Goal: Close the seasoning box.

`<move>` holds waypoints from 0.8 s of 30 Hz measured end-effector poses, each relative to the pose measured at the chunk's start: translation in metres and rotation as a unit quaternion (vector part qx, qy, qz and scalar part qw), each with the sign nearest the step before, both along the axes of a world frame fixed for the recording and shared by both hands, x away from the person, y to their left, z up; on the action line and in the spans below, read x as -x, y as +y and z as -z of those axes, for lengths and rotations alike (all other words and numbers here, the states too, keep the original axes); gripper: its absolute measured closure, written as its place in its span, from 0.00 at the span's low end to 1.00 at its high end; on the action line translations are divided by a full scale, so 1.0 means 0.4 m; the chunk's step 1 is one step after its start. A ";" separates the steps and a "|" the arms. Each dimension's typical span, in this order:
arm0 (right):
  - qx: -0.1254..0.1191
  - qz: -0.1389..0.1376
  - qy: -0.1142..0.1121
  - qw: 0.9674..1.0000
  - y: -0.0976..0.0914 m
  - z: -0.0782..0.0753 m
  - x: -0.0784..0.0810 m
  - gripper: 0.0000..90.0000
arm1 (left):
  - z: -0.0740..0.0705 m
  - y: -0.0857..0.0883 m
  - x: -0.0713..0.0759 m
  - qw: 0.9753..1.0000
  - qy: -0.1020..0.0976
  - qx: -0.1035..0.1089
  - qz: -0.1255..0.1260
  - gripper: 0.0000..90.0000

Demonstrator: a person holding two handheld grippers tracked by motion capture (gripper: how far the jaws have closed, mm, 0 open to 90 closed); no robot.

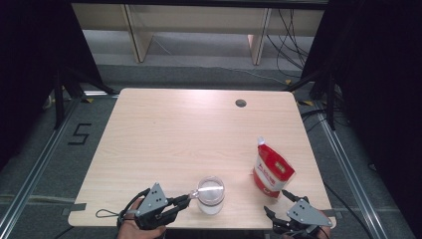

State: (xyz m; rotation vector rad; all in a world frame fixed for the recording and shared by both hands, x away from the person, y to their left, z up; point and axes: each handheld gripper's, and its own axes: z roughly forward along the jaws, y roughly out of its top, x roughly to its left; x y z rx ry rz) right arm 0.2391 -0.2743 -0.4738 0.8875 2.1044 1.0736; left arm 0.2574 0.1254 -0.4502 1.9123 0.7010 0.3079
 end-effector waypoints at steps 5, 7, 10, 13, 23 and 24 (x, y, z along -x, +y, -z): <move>0.001 -0.002 -0.001 1.000 -0.001 0.001 -0.001 0.29 | 0.005 0.018 -0.001 1.000 0.012 0.001 -0.004 0.74; 0.001 -0.002 -0.001 1.000 -0.001 0.001 -0.001 0.29 | 0.009 0.026 0.001 1.000 0.014 -0.001 -0.011 0.69; -0.003 0.000 0.000 1.000 0.001 0.000 0.000 0.29 | 0.011 0.033 0.001 1.000 0.014 -0.003 -0.011 0.61; 0.001 -0.004 -0.004 1.000 0.001 0.000 -0.001 0.28 | 0.017 0.043 0.005 1.000 0.017 -0.004 -0.020 0.54; -0.004 0.000 0.003 1.000 0.002 0.001 0.001 0.28 | 0.037 0.069 0.011 0.999 0.032 -0.014 -0.030 0.40; -0.010 -0.001 0.002 1.000 0.002 0.002 0.000 0.28 | 0.039 0.072 0.013 0.999 0.037 -0.017 -0.035 0.39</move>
